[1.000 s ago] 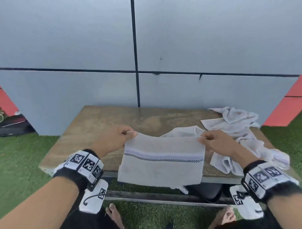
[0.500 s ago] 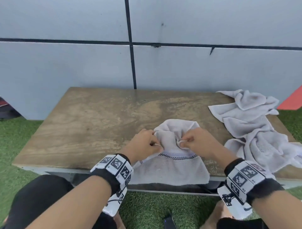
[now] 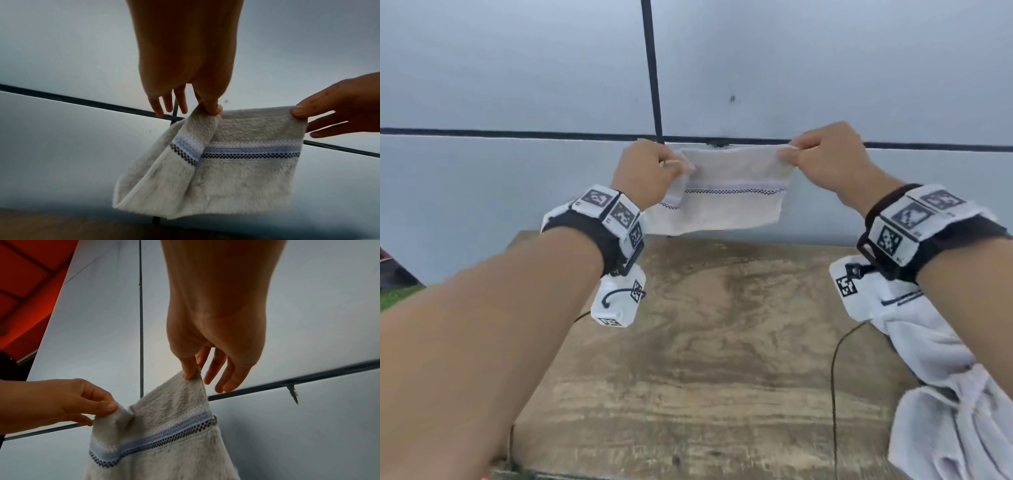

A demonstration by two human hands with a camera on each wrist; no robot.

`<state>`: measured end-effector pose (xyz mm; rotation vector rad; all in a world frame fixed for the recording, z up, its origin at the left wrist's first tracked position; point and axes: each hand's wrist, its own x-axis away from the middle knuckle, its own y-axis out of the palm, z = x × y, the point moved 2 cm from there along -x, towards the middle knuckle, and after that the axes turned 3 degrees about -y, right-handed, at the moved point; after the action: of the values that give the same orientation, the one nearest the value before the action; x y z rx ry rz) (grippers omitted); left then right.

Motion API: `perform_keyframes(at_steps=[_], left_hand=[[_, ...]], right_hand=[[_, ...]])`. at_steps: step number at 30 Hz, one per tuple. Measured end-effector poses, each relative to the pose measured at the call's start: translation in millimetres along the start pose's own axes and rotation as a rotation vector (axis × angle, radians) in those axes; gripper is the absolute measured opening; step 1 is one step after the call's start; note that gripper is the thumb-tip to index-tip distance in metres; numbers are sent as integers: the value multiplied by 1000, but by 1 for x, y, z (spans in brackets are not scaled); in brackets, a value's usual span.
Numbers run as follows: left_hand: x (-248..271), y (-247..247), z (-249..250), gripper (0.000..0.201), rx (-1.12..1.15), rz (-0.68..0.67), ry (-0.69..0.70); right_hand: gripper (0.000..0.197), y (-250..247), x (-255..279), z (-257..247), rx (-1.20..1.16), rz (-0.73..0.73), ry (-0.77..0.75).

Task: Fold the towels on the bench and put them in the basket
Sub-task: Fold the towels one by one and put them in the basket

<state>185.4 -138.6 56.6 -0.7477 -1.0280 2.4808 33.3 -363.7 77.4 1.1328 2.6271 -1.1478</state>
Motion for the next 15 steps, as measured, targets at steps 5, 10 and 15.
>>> perform_keyframes(at_steps=[5, 10, 15], left_hand=[[-25, -26, -33, 24, 94, 284, -105], [-25, -31, -45, 21, 353, 195, -260], [-25, -37, -18, 17, 548, 161, -223]], right_hand=[[24, -8, -27, 6, 56, 188, -58], [14, -9, -26, 23, 12, 185, 6], [12, -17, -24, 19, -217, 224, 97]])
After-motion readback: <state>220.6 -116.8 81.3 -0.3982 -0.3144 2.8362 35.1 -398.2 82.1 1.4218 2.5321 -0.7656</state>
